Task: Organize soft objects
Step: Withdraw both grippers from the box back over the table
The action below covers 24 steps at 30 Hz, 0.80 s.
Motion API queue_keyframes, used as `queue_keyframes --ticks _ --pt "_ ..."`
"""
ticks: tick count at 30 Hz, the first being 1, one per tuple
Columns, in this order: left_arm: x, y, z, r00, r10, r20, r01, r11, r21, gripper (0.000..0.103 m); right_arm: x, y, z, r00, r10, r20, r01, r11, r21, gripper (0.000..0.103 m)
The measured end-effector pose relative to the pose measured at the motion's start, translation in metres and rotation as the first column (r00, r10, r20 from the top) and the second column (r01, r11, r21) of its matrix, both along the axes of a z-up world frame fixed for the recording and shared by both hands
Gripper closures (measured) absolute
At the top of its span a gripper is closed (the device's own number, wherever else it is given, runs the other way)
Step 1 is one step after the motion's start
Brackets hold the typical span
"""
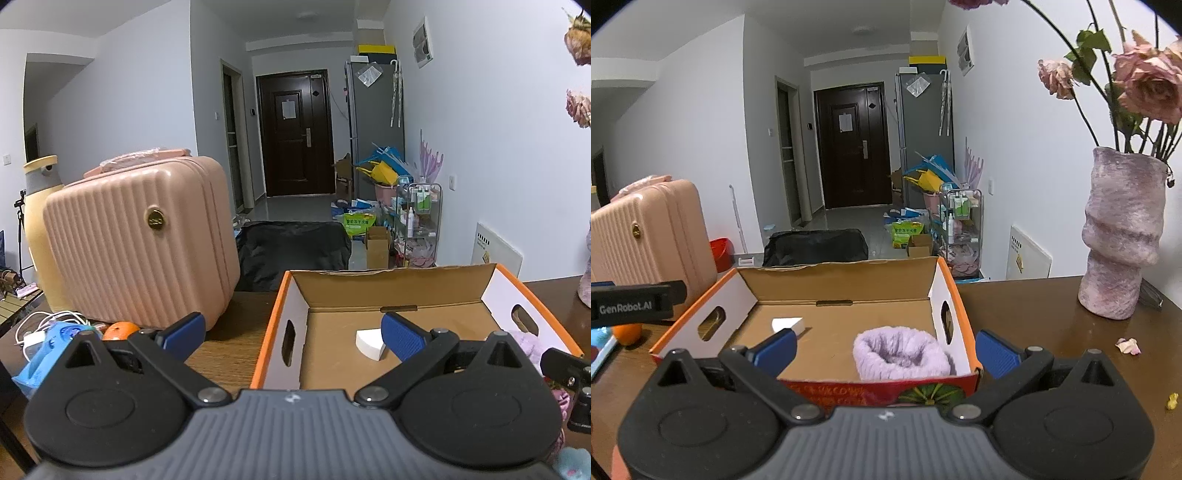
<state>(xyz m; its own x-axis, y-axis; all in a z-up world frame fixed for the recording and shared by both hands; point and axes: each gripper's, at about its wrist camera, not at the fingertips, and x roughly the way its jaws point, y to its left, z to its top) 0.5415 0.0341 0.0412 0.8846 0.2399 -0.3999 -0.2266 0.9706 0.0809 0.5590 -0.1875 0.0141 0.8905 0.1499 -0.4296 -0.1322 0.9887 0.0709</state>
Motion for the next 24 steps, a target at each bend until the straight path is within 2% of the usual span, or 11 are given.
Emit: queue_keyframes --ticks 15,24 --pt "-0.061 -0.001 0.025 0.999 -0.021 0.024 0.021 1.000 0.004 0.000 -0.059 -0.004 0.006 1.000 0.008 0.010 -0.008 1.000 0.023 0.000" --pt "-0.109 0.004 0.023 0.999 -0.043 0.008 0.043 0.998 -0.056 0.000 -0.097 -0.007 0.007 1.000 0.003 0.011 -0.004 1.000 0.030 0.000"
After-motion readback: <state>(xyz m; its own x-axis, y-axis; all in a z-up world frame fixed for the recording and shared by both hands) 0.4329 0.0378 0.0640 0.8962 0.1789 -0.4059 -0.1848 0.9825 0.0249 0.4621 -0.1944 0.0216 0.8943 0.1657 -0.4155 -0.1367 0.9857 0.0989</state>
